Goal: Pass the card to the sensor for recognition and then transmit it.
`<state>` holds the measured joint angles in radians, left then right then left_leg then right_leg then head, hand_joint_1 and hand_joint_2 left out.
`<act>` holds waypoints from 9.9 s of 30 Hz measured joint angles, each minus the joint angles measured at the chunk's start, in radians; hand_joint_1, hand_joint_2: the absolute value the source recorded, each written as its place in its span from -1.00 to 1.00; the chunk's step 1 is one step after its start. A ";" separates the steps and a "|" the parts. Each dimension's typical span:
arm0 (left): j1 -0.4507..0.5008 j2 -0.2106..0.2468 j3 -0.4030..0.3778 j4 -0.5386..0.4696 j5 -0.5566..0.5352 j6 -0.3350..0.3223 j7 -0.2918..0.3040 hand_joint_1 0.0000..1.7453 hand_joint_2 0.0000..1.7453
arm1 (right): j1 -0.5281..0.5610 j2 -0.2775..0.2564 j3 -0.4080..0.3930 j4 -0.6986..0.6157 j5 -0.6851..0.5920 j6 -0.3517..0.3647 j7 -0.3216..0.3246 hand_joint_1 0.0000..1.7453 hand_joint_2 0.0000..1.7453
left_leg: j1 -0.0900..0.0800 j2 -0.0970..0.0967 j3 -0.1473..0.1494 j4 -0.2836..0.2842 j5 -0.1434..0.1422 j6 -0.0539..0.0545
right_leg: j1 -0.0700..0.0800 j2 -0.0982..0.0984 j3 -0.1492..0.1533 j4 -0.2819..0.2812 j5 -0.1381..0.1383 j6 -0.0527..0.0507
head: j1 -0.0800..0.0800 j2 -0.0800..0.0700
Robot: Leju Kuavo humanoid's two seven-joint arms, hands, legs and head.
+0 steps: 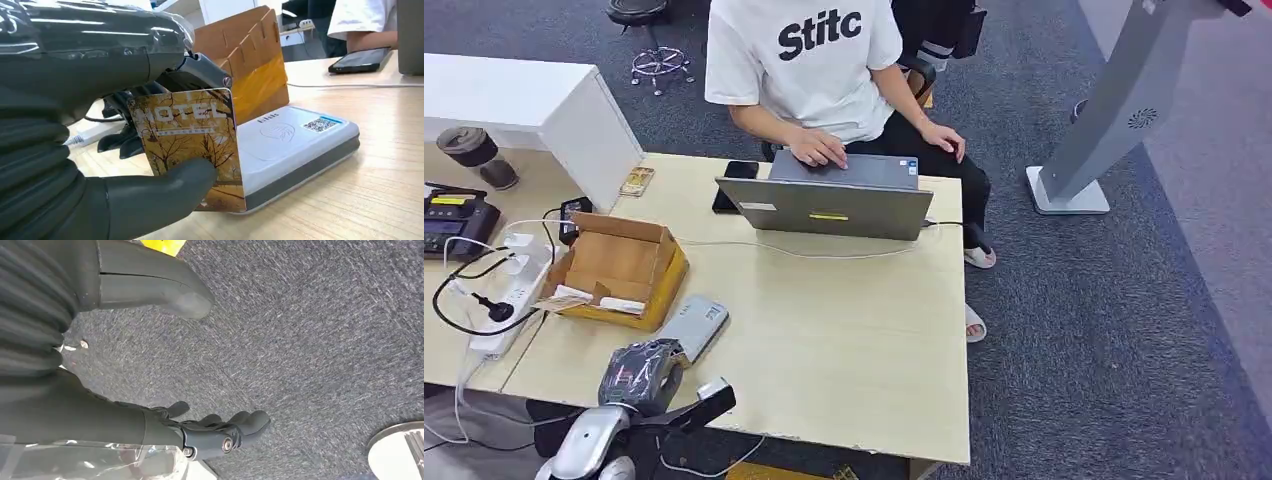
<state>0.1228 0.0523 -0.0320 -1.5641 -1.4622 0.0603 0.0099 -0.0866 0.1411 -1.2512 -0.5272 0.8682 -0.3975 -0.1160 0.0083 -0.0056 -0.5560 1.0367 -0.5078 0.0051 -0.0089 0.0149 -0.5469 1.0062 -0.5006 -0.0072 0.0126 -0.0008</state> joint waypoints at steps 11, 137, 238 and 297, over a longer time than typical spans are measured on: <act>-0.004 -0.008 0.004 0.004 0.009 0.022 -0.023 1.00 1.00 | 0.000 0.000 0.000 0.002 0.014 0.000 0.003 -1.00 1.00 | 0.000 0.000 0.000 0.000 0.000 0.000 | 0.000 0.000 0.000 0.000 0.000 0.000 | 0.000 0.000; -0.125 -0.132 0.549 -0.248 0.098 0.136 -0.119 -1.00 1.00 | 0.002 0.014 -0.023 0.014 0.178 0.000 0.032 -1.00 1.00 | 0.000 0.005 0.001 -0.001 -0.002 -0.002 | 0.000 0.006 -0.001 0.000 0.000 -0.001 | 0.000 0.000; -0.179 0.111 0.285 0.183 -0.109 0.123 -0.082 0.70 1.00 | -0.008 -0.020 -0.023 0.073 0.253 0.006 0.017 -1.00 1.00 | 0.000 0.005 0.001 -0.001 -0.002 -0.002 | 0.000 0.006 -0.001 0.000 0.000 -0.001 | 0.000 0.000; -0.215 0.084 0.298 0.127 -0.108 0.137 -0.103 1.00 1.00 | -0.010 -0.026 -0.023 0.074 0.269 0.016 0.005 -1.00 1.00 | 0.000 0.005 0.001 -0.001 -0.002 -0.002 | 0.000 0.006 -0.001 0.000 0.000 0.000 | 0.000 0.000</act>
<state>-0.0924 0.1358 0.2663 -1.4374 -1.5702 0.1972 -0.0935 -0.0966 0.1156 -1.2741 -0.4528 1.1368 -0.3811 -0.1114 0.0087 -0.0002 -0.5546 1.0357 -0.5097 0.0031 -0.0088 0.0209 -0.5477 1.0064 -0.5009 -0.0077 0.0126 -0.0008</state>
